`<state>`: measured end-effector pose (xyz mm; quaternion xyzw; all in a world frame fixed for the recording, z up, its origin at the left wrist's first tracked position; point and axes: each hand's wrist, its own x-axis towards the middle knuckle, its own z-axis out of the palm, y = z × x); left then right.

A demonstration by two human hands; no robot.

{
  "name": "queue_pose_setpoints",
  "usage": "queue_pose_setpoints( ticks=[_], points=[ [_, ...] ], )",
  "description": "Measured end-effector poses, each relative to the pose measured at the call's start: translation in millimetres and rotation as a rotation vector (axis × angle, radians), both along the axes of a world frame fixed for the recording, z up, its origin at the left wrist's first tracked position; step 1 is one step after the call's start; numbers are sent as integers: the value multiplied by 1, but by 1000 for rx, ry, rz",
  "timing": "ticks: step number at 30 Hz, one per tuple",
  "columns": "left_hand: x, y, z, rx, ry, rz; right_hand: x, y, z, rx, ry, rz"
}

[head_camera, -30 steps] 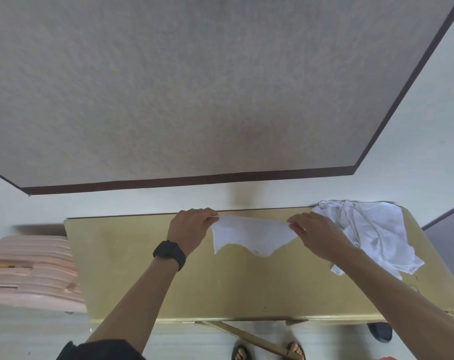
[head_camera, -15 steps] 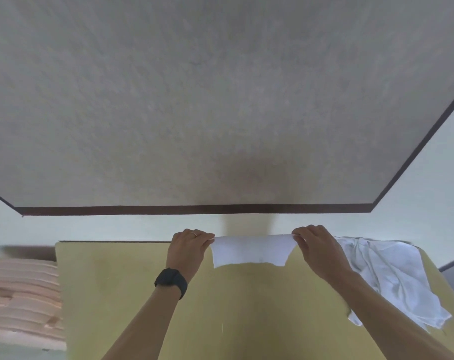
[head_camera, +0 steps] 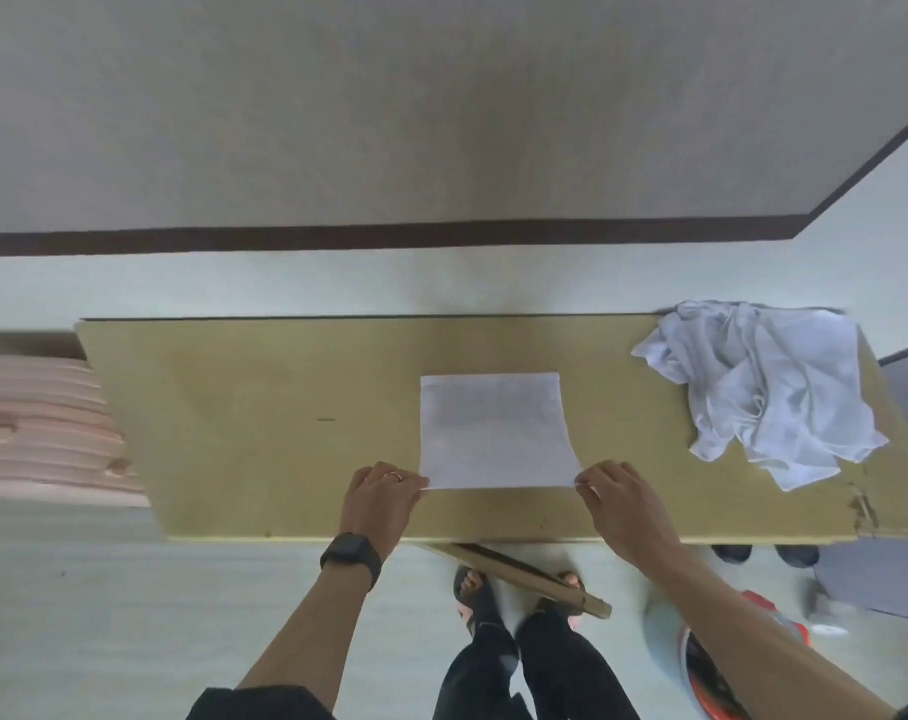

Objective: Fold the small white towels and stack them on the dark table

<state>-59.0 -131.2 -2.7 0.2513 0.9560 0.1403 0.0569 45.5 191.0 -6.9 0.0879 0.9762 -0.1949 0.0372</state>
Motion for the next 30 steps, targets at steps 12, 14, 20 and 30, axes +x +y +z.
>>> queue_pose_setpoints(
  ticks=[12, 14, 20, 30],
  points=[
    [43, -4, -18, 40, -423, 165, 46, -11, -19, -251, -302, -160],
    [21, 4, -16, 177, -582, 303, 20, -6, -16, -357, -282, -297],
    [-49, 32, -37, 525, -636, 644, -58, 6, -31, -597, -177, -628],
    [-80, 46, -79, 558, -548, 732, -99, 5, -70, -636, -92, -717]
  ],
)
